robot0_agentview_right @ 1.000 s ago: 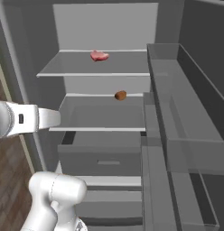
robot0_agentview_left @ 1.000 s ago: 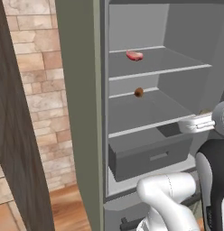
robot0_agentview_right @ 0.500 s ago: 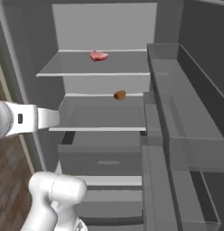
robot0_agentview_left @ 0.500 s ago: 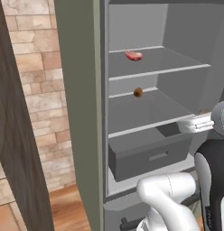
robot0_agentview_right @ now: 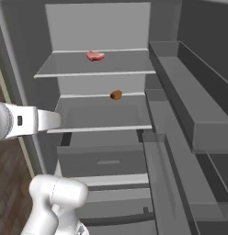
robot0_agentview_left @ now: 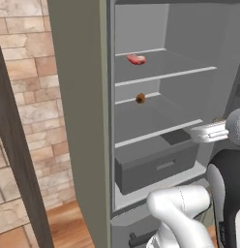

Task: Transport the chicken drumstick and garlic to the fridge. Place the chicken drumstick on the rack containing meat and place the garlic on the rack containing the vegetable, ensuring meats and vegetables are on different racks.

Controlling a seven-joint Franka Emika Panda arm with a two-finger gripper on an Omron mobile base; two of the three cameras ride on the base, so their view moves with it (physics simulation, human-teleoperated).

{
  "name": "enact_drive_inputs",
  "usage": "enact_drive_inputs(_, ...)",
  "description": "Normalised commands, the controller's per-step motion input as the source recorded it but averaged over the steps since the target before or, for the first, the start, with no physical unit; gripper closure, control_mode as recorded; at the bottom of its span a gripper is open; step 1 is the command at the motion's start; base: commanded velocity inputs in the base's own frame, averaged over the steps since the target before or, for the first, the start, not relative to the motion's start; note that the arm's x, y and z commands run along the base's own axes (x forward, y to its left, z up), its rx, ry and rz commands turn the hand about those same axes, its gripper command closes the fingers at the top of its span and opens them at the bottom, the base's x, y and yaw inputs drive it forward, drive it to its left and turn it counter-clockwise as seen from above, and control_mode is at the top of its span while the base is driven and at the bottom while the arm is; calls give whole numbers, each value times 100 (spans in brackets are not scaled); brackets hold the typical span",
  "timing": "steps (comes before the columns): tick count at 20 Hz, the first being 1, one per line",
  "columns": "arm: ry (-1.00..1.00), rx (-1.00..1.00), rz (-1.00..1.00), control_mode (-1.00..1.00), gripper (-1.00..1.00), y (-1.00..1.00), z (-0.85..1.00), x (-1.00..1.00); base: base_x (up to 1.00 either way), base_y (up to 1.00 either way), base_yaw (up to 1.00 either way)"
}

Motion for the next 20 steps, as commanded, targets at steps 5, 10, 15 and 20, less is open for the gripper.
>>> enact_drive_inputs(5, 0, 2, 2, -100, 100, -3, -1, 14, 60, -8, 1)
enact_drive_inputs(10, -6, 10, 12, -100, 100, -14, -42, 53, 0, 0, 0)
enact_drive_inputs(15, 0, 10, 7, -100, 100, 0, -37, 100, 0, 0, 0)
enact_drive_inputs(20, 0, 2, 0, -100, 100, 0, -23, 92, 0, 0, 0)
